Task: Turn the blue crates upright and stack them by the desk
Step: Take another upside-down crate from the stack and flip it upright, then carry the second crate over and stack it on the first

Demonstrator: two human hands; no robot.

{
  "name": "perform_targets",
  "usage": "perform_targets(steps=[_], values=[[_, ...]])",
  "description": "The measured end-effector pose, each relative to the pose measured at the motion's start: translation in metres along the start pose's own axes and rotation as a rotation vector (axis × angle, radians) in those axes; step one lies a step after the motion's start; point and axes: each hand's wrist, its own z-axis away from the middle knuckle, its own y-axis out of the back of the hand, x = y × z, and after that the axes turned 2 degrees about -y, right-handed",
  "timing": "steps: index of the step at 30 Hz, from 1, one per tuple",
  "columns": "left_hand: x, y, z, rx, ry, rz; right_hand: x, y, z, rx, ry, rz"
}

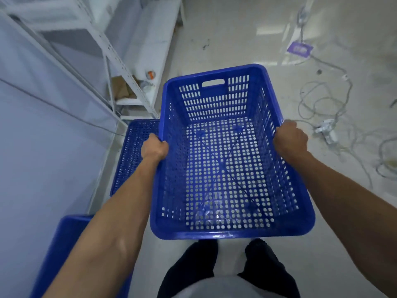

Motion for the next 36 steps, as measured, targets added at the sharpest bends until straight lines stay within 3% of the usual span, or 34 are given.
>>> perform_targets(steps=[6, 17, 24, 36], values=[[-0.056, 0.045, 0.042, 0.104, 0.092, 0.038, -0.045, 0.007, 0.02, -0.061, 0.182, 0.026], [-0.222, 0.077, 0.199, 0.329, 0.491, 0.139, -0.18, -0.011, 0.1, -0.162, 0.689, 0.077], [-0.348, 0.083, 0.273, 0.363, 0.713, 0.214, -0.284, -0.057, 0.195, -0.22, 0.918, 0.144], [-0.544, 0.062, 0.377, 0.356, 0.922, 0.317, -0.442, -0.173, 0.378, -0.346, 1.22, 0.474]])
